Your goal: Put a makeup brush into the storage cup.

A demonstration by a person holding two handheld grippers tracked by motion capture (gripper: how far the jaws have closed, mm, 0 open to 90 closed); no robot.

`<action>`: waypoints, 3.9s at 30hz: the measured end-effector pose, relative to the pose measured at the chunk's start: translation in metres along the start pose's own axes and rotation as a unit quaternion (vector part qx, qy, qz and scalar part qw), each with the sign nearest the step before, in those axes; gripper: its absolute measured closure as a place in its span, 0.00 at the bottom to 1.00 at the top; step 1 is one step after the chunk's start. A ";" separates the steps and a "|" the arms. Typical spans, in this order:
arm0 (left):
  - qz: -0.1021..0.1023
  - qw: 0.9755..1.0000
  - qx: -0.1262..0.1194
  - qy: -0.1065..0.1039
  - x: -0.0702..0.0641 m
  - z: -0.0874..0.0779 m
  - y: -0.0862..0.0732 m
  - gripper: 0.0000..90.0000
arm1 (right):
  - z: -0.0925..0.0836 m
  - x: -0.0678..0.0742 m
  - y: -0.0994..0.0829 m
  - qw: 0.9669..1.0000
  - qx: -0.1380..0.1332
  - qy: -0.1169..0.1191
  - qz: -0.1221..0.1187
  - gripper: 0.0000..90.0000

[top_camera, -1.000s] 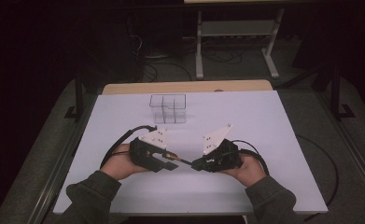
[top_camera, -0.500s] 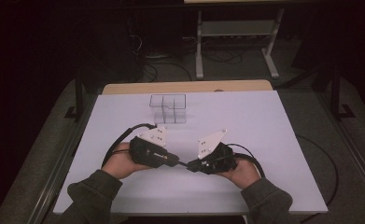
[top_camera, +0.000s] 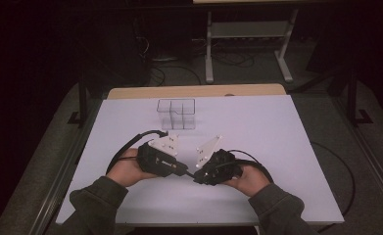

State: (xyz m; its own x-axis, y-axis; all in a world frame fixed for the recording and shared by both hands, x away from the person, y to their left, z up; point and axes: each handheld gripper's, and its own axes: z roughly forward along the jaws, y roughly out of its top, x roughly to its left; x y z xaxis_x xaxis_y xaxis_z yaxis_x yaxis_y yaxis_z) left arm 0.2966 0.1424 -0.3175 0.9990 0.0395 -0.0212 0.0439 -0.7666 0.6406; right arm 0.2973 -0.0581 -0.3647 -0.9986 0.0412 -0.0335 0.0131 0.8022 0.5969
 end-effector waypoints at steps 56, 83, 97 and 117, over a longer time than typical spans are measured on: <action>-0.060 0.995 -0.076 -0.004 0.010 -0.006 -0.006 0.92 | 0.002 -0.003 -0.011 0.991 -0.129 -0.007 0.040 0.93; -0.063 0.995 -0.075 0.004 0.013 -0.008 -0.005 0.92 | 0.003 -0.006 -0.011 0.989 -0.139 -0.005 0.056 0.84; -0.084 0.993 -0.077 0.019 0.027 -0.016 -0.013 0.92 | -0.019 -0.015 -0.044 0.983 -0.128 -0.030 0.127 0.59; -0.120 0.989 -0.075 0.028 0.060 -0.024 -0.023 0.92 | -0.049 -0.019 -0.108 0.967 -0.127 -0.075 0.208 0.46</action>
State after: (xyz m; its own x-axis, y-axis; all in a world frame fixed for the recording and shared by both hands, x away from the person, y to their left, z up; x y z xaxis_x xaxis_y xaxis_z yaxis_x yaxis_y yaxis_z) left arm 0.3548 0.1776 -0.3156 0.9575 0.2486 -0.1464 0.2743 -0.6266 0.7295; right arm 0.3121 -0.1750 -0.3891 -0.8905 0.4304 0.1474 0.3802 0.5262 0.7606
